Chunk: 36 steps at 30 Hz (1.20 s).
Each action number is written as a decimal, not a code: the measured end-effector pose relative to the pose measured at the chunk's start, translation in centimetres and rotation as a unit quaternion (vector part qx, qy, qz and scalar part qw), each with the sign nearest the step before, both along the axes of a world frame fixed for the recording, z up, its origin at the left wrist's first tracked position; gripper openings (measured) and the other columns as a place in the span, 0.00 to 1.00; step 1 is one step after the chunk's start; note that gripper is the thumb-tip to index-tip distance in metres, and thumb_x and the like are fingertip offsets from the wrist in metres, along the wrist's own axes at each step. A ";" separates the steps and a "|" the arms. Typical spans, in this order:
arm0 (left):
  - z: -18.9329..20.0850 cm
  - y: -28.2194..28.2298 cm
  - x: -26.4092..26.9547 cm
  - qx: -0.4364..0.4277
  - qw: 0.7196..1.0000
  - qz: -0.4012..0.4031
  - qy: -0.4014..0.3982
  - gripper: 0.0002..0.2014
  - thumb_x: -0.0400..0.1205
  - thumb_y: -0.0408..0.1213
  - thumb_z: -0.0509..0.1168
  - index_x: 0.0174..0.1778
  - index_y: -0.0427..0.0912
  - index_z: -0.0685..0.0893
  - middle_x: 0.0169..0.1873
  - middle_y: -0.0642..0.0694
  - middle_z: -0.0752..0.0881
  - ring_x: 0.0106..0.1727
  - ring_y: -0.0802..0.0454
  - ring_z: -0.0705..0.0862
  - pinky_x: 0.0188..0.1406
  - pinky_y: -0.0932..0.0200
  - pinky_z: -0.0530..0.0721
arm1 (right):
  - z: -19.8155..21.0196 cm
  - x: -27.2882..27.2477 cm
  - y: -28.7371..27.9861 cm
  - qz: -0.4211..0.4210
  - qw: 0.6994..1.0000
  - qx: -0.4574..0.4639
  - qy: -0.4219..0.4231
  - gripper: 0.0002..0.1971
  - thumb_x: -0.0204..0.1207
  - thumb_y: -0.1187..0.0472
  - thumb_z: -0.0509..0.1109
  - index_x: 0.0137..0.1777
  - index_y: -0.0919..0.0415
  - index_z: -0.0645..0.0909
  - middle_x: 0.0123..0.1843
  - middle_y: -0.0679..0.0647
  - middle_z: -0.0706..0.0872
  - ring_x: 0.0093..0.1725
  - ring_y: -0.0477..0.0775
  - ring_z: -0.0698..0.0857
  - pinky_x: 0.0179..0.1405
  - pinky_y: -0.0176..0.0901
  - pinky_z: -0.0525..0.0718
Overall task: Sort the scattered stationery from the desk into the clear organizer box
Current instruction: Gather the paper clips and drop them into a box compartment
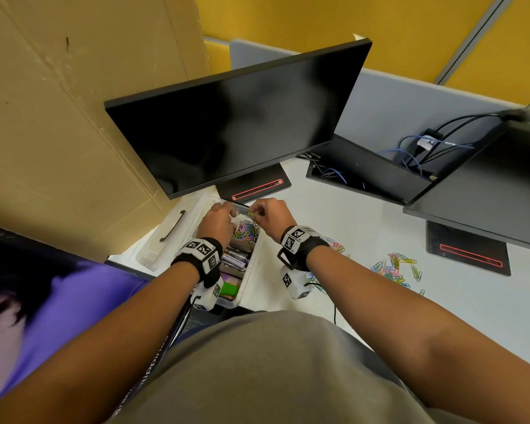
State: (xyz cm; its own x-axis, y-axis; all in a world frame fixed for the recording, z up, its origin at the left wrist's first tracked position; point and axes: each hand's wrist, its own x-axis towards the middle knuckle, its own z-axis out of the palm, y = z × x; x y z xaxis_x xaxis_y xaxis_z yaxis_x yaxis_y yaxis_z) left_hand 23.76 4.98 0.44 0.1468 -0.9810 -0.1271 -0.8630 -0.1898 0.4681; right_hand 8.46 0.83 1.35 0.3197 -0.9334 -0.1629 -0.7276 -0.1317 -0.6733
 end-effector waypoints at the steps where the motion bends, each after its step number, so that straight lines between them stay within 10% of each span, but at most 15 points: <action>1: -0.1 0.0 0.1 0.000 1.000 0.001 0.000 0.10 0.77 0.29 0.70 0.49 0.46 0.80 0.49 0.44 0.82 0.45 0.47 0.82 0.45 0.50 0.85 | -0.1 0.3 0.1 0.016 1.000 -0.013 0.020 0.08 0.79 0.66 0.70 0.54 0.62 0.89 0.47 0.59 0.91 0.47 0.58 0.88 0.50 0.44 0.86; 13: -0.6 0.0 0.3 0.005 1.000 0.011 -0.010 0.08 0.79 0.33 0.70 0.52 0.47 0.81 0.51 0.45 0.85 0.48 0.46 0.84 0.44 0.52 0.85 | -0.6 1.8 0.1 0.061 0.994 -0.043 0.080 0.13 0.79 0.68 0.69 0.61 0.60 0.87 0.57 0.60 0.89 0.56 0.59 0.88 0.59 0.50 0.86; 22: -0.7 -0.1 -0.1 0.010 1.000 0.023 -0.018 0.08 0.78 0.33 0.70 0.50 0.48 0.80 0.51 0.46 0.84 0.45 0.44 0.85 0.45 0.48 0.87 | -0.6 0.3 -0.5 0.008 0.999 -0.043 -0.023 0.05 0.79 0.59 0.71 0.51 0.55 0.87 0.44 0.51 0.90 0.43 0.49 0.87 0.46 0.44 0.87; 36: 0.9 -2.2 -8.5 -0.031 0.996 -0.078 -0.015 0.08 0.82 0.37 0.68 0.56 0.46 0.82 0.55 0.45 0.83 0.52 0.46 0.85 0.54 0.50 0.86 | -3.2 -9.9 -0.1 -0.046 0.995 -0.048 0.080 0.11 0.83 0.56 0.65 0.61 0.54 0.84 0.58 0.54 0.83 0.56 0.54 0.84 0.55 0.50 0.84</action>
State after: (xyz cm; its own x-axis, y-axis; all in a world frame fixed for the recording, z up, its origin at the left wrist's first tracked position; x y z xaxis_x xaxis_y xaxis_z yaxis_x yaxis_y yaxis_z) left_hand 15.28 2.74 1.38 -0.0050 -0.9979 -0.0638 -0.8933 -0.0242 0.4488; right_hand -1.48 0.76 -1.87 0.2083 -0.9714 -0.1137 -0.8367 -0.1168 -0.5350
